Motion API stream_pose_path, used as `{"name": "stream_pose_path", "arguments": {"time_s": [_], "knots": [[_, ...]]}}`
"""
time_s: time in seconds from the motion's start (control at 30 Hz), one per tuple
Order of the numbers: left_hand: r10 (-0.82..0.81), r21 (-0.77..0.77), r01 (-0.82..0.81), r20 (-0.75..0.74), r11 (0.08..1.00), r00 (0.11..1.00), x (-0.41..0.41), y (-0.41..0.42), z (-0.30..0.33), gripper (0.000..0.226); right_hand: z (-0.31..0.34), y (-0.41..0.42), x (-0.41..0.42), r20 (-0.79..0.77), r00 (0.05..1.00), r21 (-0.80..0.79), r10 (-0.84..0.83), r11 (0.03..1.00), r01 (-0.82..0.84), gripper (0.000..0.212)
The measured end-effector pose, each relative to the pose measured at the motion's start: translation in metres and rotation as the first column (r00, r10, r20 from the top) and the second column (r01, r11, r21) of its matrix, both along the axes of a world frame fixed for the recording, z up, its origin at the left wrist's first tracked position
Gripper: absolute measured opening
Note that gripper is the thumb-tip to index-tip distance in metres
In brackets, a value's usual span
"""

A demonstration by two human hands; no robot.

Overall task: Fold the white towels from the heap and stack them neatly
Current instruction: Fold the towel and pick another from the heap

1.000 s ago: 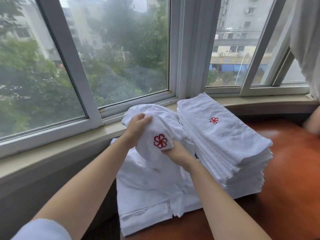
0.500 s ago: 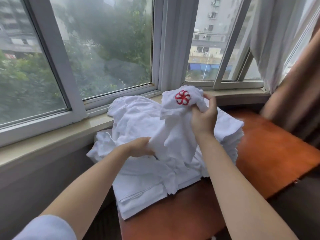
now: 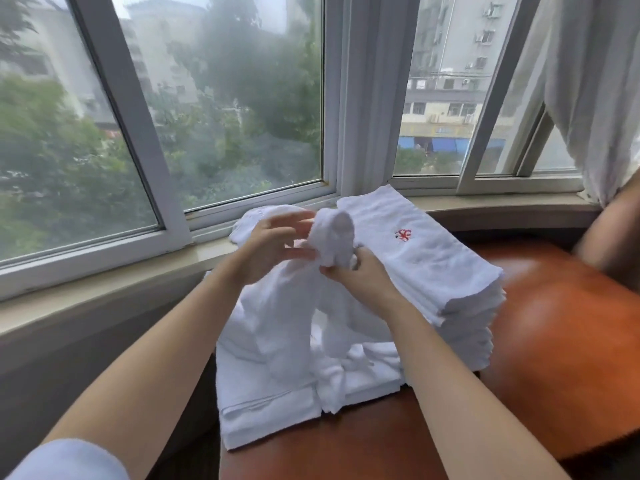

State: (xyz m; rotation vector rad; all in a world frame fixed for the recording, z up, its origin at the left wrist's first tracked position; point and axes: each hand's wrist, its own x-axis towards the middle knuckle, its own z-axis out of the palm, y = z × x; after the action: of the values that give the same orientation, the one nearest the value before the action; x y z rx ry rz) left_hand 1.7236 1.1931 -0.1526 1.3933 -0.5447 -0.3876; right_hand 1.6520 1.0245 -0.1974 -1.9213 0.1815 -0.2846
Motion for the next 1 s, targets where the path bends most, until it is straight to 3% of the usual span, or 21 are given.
{"name": "stream_pose_path", "arguments": {"time_s": [0.07,0.1,0.17,0.2,0.27,0.33,0.43,0.57,0.63,0.7,0.83,0.93,1.0], "knots": [[0.172,0.218,-0.208,0.172,0.954,0.970,-0.006,0.004,-0.021,0.056,-0.004,-0.012,-0.001,-0.037,0.997,0.012,0.063,0.998,-0.063,0.025],[0.200,0.404,-0.295,0.260,0.866,0.945,-0.009,0.006,-0.034,0.062,-0.005,-0.017,-0.003,-0.050,0.993,0.048,0.102,0.994,-0.100,0.024],[0.133,0.724,-0.257,0.225,0.641,0.965,-0.021,0.006,-0.055,0.067,-0.003,-0.027,-0.002,-0.061,0.985,0.135,0.164,0.979,-0.155,0.029],[0.130,0.774,-0.198,0.150,0.602,0.980,-0.025,0.005,-0.061,0.055,0.000,-0.032,-0.001,-0.064,0.980,0.167,0.189,0.970,-0.176,0.030],[0.239,0.687,-0.225,0.077,0.691,0.968,-0.036,-0.002,-0.060,0.026,0.007,-0.040,0.005,-0.058,0.970,0.231,0.235,0.949,-0.216,0.027],[0.383,0.510,-0.375,0.095,0.774,0.919,-0.042,-0.012,-0.049,0.035,0.014,-0.047,0.010,-0.063,0.963,0.320,0.262,0.919,-0.229,0.030],[0.568,0.288,-0.578,0.127,0.764,0.814,-0.049,-0.032,-0.019,0.030,0.031,-0.055,0.012,-0.058,0.958,0.443,0.282,0.867,-0.229,0.023],[0.549,0.033,-0.553,0.084,0.833,0.832,-0.037,-0.061,0.019,0.029,0.059,-0.080,0.008,0.031,0.974,0.605,0.224,0.771,-0.197,0.028],[0.536,-0.027,-0.535,0.063,0.844,0.842,-0.028,-0.084,0.032,0.016,0.072,-0.096,0.005,0.063,0.985,0.639,0.159,0.752,-0.162,0.042],[0.548,-0.044,-0.546,0.081,0.836,0.832,-0.025,-0.111,0.040,0.021,0.081,-0.117,0.002,0.102,0.991,0.644,0.090,0.753,-0.135,0.048],[0.593,-0.071,-0.590,0.145,0.805,0.792,-0.035,-0.174,0.056,0.004,0.090,-0.165,-0.013,0.104,0.995,0.670,0.001,0.739,-0.071,0.047],[0.590,-0.124,-0.578,0.237,0.807,0.772,-0.049,-0.226,0.071,0.011,0.092,-0.208,-0.024,0.161,0.987,0.719,0.010,0.684,-0.124,0.033],[0.575,-0.162,-0.553,0.287,0.817,0.766,-0.057,-0.265,0.080,0.009,0.090,-0.241,-0.032,0.167,0.986,0.735,0.007,0.666,-0.129,0.037]]}}
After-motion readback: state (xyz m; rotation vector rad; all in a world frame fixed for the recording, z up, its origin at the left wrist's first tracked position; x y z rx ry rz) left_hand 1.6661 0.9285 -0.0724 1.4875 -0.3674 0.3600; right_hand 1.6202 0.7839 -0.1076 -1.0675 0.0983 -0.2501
